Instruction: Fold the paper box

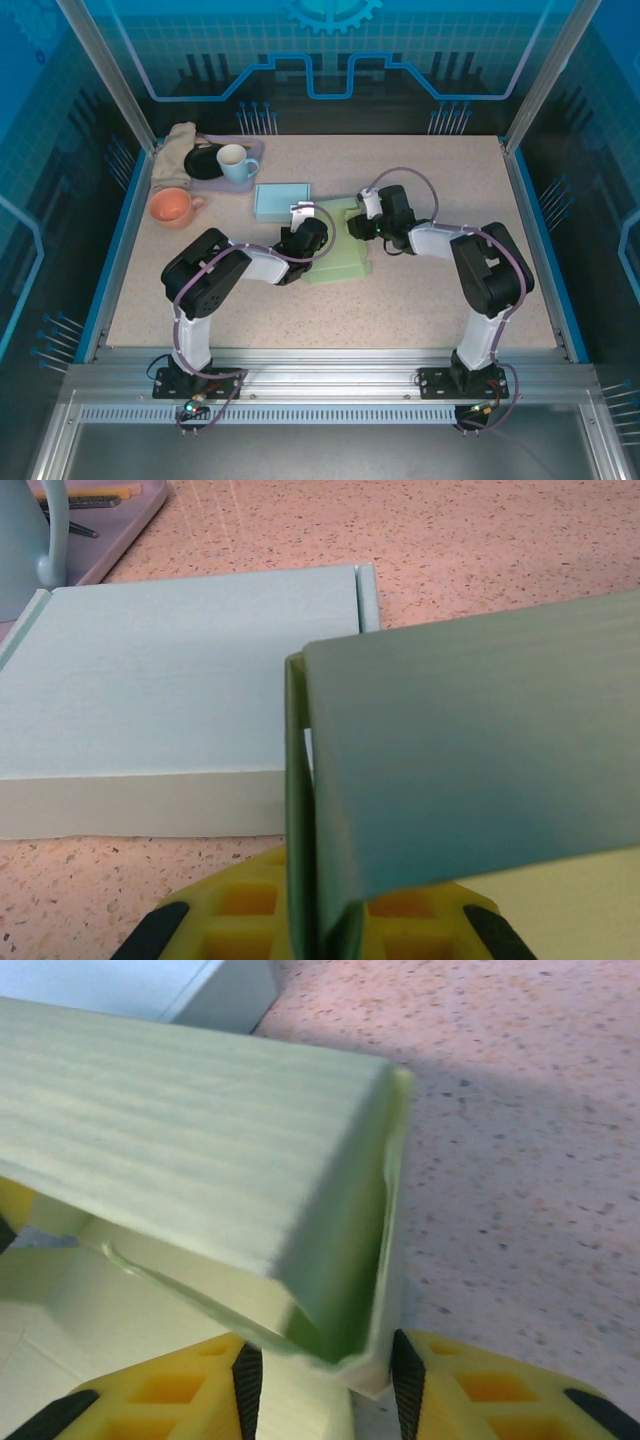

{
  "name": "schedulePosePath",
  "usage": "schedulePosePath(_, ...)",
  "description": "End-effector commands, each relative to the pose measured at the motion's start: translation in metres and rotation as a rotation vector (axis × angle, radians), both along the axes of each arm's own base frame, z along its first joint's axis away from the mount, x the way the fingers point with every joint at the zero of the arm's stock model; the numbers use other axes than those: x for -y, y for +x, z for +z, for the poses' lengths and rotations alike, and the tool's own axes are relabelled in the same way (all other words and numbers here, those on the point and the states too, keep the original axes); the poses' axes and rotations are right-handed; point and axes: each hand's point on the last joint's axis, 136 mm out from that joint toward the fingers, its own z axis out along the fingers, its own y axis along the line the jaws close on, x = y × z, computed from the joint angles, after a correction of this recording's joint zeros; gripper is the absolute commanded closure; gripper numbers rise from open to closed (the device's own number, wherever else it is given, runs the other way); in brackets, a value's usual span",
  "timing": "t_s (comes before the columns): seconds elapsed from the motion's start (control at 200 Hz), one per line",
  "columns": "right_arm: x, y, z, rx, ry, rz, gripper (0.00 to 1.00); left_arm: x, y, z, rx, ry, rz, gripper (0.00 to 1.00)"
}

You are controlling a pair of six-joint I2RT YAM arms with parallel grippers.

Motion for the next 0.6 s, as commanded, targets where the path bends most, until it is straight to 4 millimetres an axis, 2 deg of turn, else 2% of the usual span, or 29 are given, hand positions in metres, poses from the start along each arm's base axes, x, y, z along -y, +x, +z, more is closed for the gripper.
schedulePosePath(0.0,-0.023,0.006,0.008,0.049,0.014,0.05,0.6,0.006,-0.008,-0.02,-0.07,0.058,-0.059,0.92)
schedulePosePath(0.135,-0.027,0.003,0.005,0.052,-0.008,0.055,0.6,0.006,-0.008,-0.02,-0.071,0.059,-0.059,0.92)
schedulePosePath(0.32,-0.019,-0.005,-0.005,0.046,-0.045,0.051,0.56,0.006,-0.008,-0.02,-0.071,0.058,-0.059,0.92)
schedulePosePath(0.345,-0.02,-0.003,-0.001,0.074,-0.038,0.051,0.56,0.006,-0.008,-0.02,-0.07,0.057,-0.058,0.92)
schedulePosePath(0.595,-0.02,0.0,-0.008,0.091,-0.044,0.032,0.55,0.006,-0.008,-0.02,-0.072,0.058,-0.059,0.92)
